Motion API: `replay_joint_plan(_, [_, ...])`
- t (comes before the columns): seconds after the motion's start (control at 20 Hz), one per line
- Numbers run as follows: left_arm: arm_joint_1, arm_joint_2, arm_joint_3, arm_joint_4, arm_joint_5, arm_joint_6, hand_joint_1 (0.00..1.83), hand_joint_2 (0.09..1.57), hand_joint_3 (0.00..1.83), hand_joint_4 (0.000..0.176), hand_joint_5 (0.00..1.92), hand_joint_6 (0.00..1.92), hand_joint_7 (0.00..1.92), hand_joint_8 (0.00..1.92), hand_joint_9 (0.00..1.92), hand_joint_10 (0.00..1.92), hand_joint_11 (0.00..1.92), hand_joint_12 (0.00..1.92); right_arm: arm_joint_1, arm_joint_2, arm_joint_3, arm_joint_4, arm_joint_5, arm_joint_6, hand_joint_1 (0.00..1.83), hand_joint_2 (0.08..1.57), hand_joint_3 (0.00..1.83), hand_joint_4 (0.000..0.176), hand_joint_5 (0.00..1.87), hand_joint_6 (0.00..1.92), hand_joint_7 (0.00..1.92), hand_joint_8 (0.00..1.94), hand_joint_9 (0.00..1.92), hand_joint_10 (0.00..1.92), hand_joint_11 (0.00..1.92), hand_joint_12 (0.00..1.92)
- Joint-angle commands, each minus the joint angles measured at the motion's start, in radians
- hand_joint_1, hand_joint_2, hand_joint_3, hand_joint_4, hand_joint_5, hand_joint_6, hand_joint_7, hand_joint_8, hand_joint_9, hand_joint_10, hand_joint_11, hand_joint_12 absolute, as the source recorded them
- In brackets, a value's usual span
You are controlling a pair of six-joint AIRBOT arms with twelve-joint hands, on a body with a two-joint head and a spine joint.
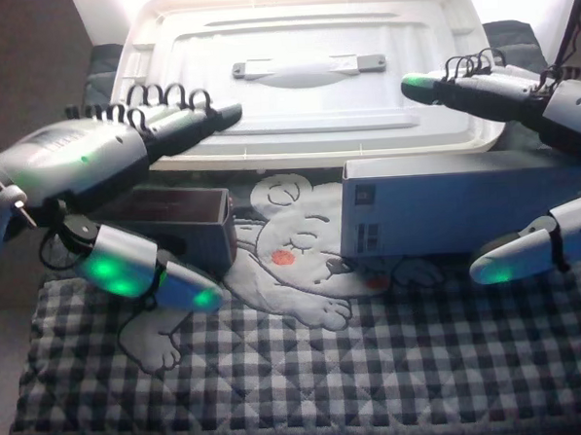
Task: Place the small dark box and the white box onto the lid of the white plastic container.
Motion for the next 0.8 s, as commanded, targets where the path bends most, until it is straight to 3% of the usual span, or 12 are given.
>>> replay_joint_plan(0.0, [-0.013, -0.004, 0.005, -0.006, -0.094, -0.005, 0.61, 0.68, 0.00, 0.129, 0.01, 0.01, 0.00, 0.00, 0.00, 0.00, 0.00, 0.00, 0.008, 0.010, 0.003, 0.030, 0.117, 0.005, 0.77, 0.66, 0.01, 0.000, 0.28, 0.02, 0.30, 0.02, 0.25, 0.02, 0.00, 0.57])
replay_joint_plan(0.1, [-0.013, -0.009, 0.013, -0.007, -0.081, -0.005, 0.78, 0.77, 0.00, 0.099, 0.12, 0.01, 0.12, 0.01, 0.07, 0.01, 0.00, 0.00, 0.008, 0.010, 0.003, 0.024, 0.117, 0.006, 0.95, 0.79, 0.01, 0.000, 0.54, 0.02, 0.54, 0.01, 0.47, 0.02, 0.04, 0.96])
replay_joint_plan(0.15, [-0.013, -0.015, 0.017, -0.006, -0.067, -0.005, 0.90, 0.84, 0.01, 0.062, 0.28, 0.02, 0.30, 0.01, 0.24, 0.03, 0.09, 0.07, 0.008, 0.010, 0.003, 0.016, 0.117, 0.013, 0.96, 0.80, 0.00, 0.000, 0.50, 0.00, 0.55, 0.00, 0.54, 0.02, 0.13, 1.10])
replay_joint_plan(0.2, [-0.009, -0.019, 0.020, -0.006, -0.066, -0.005, 1.14, 0.86, 0.00, 0.000, 0.49, 0.04, 0.59, 0.03, 0.50, 0.05, 0.06, 0.59, 0.008, 0.010, 0.002, 0.011, 0.117, 0.015, 0.94, 0.79, 0.00, 0.000, 0.43, 0.00, 0.55, 0.00, 0.60, 0.03, 0.25, 1.15])
replay_joint_plan(0.3, [-0.003, -0.032, 0.030, -0.007, -0.061, -0.005, 1.39, 0.84, 0.00, 0.000, 0.75, 0.04, 0.93, 0.02, 0.86, 0.05, 0.14, 1.09, 0.008, 0.009, 0.003, 0.008, 0.118, 0.018, 0.92, 0.79, 0.00, 0.000, 0.48, 0.01, 0.64, 0.01, 0.73, 0.05, 0.38, 1.24])
replay_joint_plan(0.35, [-0.001, -0.038, 0.035, -0.007, -0.054, -0.005, 1.48, 0.96, 0.00, 0.000, 0.93, 0.07, 1.10, 0.52, 1.09, 0.67, 0.53, 1.21, 0.008, 0.009, 0.003, 0.008, 0.118, 0.018, 1.16, 0.85, 0.01, 0.000, 0.61, 0.02, 0.78, 0.02, 0.89, 0.09, 0.42, 1.21])
replay_joint_plan(0.4, [0.001, -0.046, 0.042, -0.008, -0.049, -0.005, 1.41, 1.03, 0.00, 0.000, 0.98, 0.71, 1.11, 0.65, 1.14, 0.83, 0.77, 1.16, 0.008, 0.009, 0.003, 0.009, 0.118, 0.018, 1.32, 0.93, 0.00, 0.000, 0.71, 0.01, 0.91, 0.02, 1.03, 0.09, 0.43, 1.18])
replay_joint_plan(0.45, [0.005, -0.049, 0.044, -0.015, -0.046, -0.004, 1.49, 1.04, 0.00, 0.000, 0.97, 0.85, 1.09, 0.66, 1.16, 0.76, 0.86, 1.35, 0.008, 0.010, 0.003, 0.009, 0.118, 0.019, 1.47, 0.96, 0.00, 0.000, 0.93, 0.00, 1.26, 0.14, 1.16, 0.69, 0.50, 1.17])
replay_joint_plan(0.5, [0.008, -0.052, 0.047, -0.019, -0.045, -0.004, 1.41, 1.05, 0.00, 0.000, 1.01, 0.90, 1.09, 0.69, 1.12, 0.87, 0.80, 1.15, 0.008, 0.010, 0.003, 0.009, 0.118, 0.019, 1.42, 1.00, 0.00, 0.000, 1.00, 0.56, 1.43, 0.04, 1.17, 0.87, 0.53, 1.19])
replay_joint_plan(0.6, [0.014, -0.059, 0.055, -0.033, -0.049, -0.004, 1.40, 1.05, 0.00, 0.000, 0.98, 0.90, 1.14, 0.65, 1.12, 0.90, 0.84, 1.04, 0.008, 0.009, 0.003, 0.012, 0.119, 0.019, 1.32, 0.98, 0.00, 0.000, 1.32, 0.18, 1.39, 0.48, 1.33, 0.80, 0.99, 1.41])
replay_joint_plan(0.7, [0.015, -0.058, 0.055, -0.041, -0.071, -0.004, 1.40, 1.05, 0.00, 0.000, 0.97, 0.94, 1.14, 0.62, 1.13, 0.87, 0.85, 0.99, 0.008, 0.010, 0.003, 0.017, 0.128, 0.020, 1.32, 0.99, 0.00, 0.000, 1.36, 0.10, 1.37, 0.53, 1.32, 0.79, 0.99, 1.45])
replay_joint_plan(0.75, [0.014, -0.057, 0.055, -0.043, -0.082, -0.005, 1.40, 1.04, 0.00, 0.000, 0.98, 0.94, 1.14, 0.59, 1.15, 0.85, 0.88, 0.99, 0.008, 0.011, 0.003, 0.017, 0.133, 0.020, 1.32, 0.98, 0.00, 0.000, 1.35, 0.14, 1.44, 0.35, 1.26, 0.75, 0.76, 1.40])
